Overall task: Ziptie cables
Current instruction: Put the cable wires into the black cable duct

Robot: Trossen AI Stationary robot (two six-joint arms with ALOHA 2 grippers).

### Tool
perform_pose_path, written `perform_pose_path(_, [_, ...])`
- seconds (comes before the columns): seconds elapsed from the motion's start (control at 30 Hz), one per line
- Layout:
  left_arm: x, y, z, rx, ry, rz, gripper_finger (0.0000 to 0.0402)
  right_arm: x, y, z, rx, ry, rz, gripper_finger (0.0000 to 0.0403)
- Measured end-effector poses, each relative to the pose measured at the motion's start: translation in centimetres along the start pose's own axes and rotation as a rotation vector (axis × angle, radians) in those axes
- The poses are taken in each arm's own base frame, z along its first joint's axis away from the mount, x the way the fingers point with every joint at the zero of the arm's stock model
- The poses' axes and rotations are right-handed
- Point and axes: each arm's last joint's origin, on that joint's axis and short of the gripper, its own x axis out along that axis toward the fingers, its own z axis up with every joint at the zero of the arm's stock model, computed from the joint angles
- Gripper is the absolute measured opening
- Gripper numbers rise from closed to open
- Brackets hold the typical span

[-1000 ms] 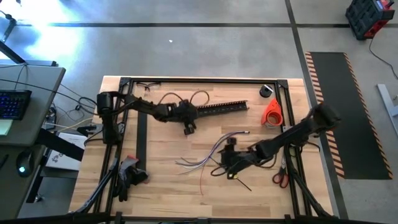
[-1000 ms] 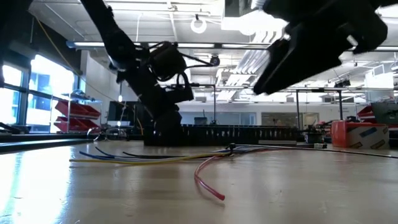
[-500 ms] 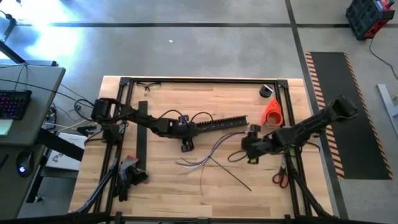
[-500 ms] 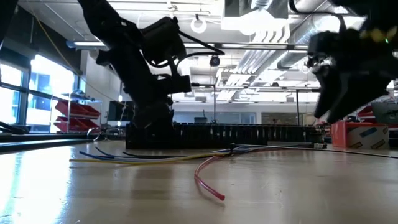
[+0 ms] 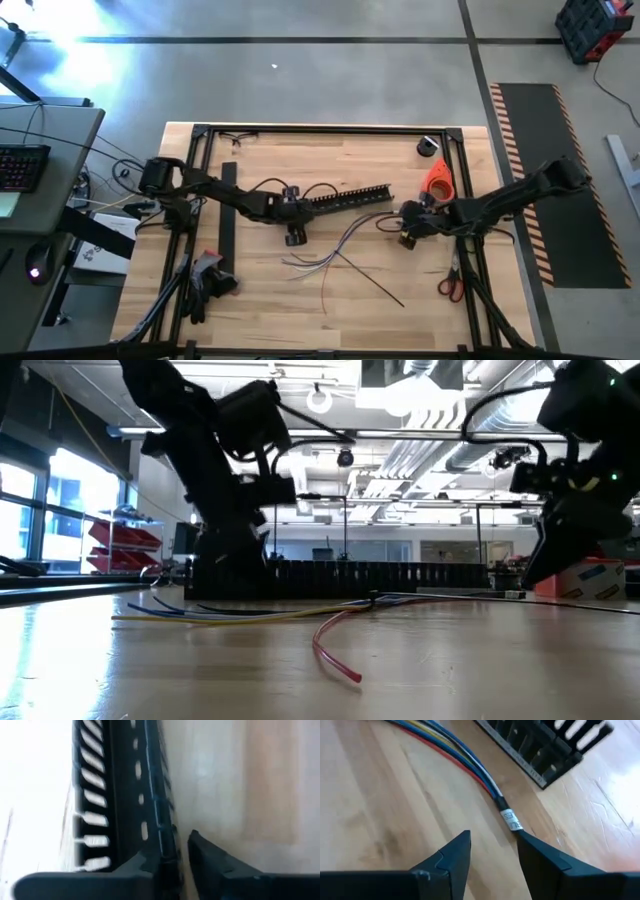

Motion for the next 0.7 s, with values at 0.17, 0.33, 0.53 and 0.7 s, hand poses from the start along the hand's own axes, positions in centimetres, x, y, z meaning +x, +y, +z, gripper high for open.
perform_pose_path(0.17, [-1.7, 0.4, 0.9, -0.019, -0.069, 0.001, 0.0118, 1.4, -0.8, -1.0, 0.037, -0.058, 0.002, 0.0141])
perform_pose_path(0.33, [-2.8, 0.6, 1.6, -0.035, -0.133, -0.004, 0.0151, 2.3, -2.0, -1.6, 0.085, -0.081, -0.038, 0.0141])
perform_pose_path(0.53, [-3.1, -0.6, 2.9, -0.049, -0.273, -0.103, 0.0158, 3.0, -2.5, -1.5, 0.102, -0.098, 0.058, 0.0141])
perform_pose_path(0.7, [-3.9, -2.6, 3.8, -0.023, -0.383, -0.202, 0.0157, 3.3, -2.6, -1.8, 0.095, -0.093, 0.132, 0.0139])
